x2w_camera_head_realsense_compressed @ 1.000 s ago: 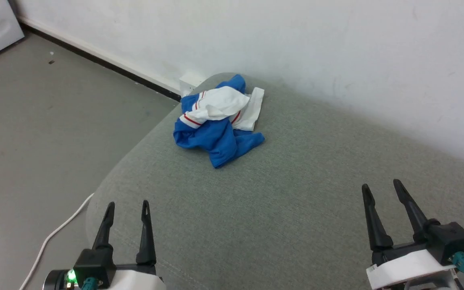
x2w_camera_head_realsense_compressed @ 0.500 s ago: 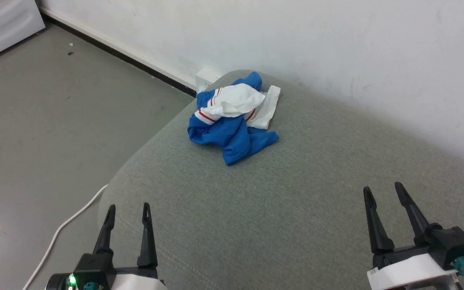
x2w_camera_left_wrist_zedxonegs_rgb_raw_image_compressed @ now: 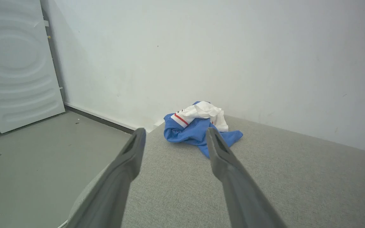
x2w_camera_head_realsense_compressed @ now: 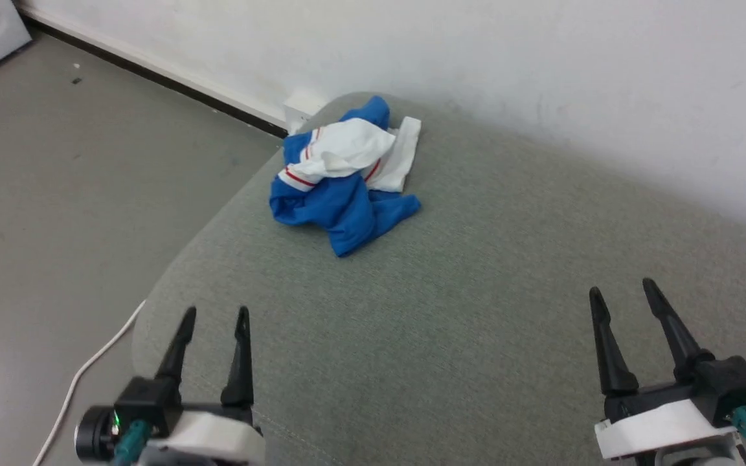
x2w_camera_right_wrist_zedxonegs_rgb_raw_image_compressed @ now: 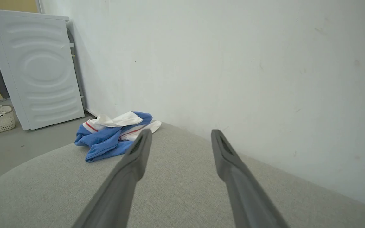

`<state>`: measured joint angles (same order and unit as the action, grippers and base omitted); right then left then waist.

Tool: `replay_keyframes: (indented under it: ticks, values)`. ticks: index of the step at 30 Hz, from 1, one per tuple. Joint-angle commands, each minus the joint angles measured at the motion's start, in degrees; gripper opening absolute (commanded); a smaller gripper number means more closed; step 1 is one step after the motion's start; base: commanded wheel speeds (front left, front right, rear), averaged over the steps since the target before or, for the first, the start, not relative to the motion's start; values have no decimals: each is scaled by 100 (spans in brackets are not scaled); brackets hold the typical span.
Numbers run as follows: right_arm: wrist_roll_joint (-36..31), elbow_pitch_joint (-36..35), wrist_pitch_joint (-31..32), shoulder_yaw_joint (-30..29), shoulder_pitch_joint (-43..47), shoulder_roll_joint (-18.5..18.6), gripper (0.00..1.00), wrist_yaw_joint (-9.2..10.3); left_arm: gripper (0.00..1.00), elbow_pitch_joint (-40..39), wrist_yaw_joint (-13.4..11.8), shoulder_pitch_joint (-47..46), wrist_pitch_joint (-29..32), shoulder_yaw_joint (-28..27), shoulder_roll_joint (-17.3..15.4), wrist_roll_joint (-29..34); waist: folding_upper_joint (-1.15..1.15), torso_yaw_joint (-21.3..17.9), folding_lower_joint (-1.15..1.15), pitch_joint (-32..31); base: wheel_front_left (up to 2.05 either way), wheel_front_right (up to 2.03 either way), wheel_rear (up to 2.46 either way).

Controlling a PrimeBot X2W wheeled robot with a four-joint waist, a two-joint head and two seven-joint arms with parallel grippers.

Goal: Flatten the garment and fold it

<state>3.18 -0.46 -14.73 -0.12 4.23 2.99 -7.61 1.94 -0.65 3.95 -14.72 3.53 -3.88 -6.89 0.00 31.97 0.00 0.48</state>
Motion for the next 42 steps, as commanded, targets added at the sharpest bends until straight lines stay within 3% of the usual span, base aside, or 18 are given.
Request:
replay_keyframes:
  ticks: [1, 9, 20, 29, 35, 37, 38, 42]
  values:
    - [-95, -79, -27, -11, -120, -12, 100, 12, 100, 96, 90, -321, -24, -32, -102, -53, 0, -416, 0, 422, 0, 0, 0]
    - [-472, -463, -27, 29, -463, -11, 100, 12, 100, 904, 528, -1994, 1006, -83, -657, -311, 0, -1282, 0, 1477, 0, 0, 0]
    - [-503, -801, -27, -14, -912, 56, 100, 12, 100, 2421, 778, -4120, 2733, -93, -1959, -610, 0, -2366, 0, 2660, 0, 0, 0]
    - [-410, -803, -27, -62, -1055, 27, 100, 12, 100, 3489, 812, -5109, 3794, 239, -2768, -1338, 0, -2830, 0, 3082, 0, 0, 0]
    - [-370, -769, -27, -129, -1067, 10, 100, 12, 100, 4010, 813, -5117, 4538, 497, -3029, -1764, 0, -2904, 0, 3135, 0, 0, 0]
    - [-368, -743, -27, -145, -1063, 6, 100, 12, 15, 4117, 813, -5067, 4698, 563, -3073, -1913, 0, -2903, 0, 3111, 0, 0, 0]
    - [-370, -726, -27, -156, -1060, 4, 100, 12, 0, 4146, 813, -5050, 4696, 559, -3087, -1991, 0, -2895, 0, 3092, 0, 0, 0]
    - [-370, -623, -27, -224, -1067, -2, 100, 12, 0, 4277, 813, -4982, 4473, 526, -3122, -2165, 0, -2815, 0, 2911, 0, 0, 0]
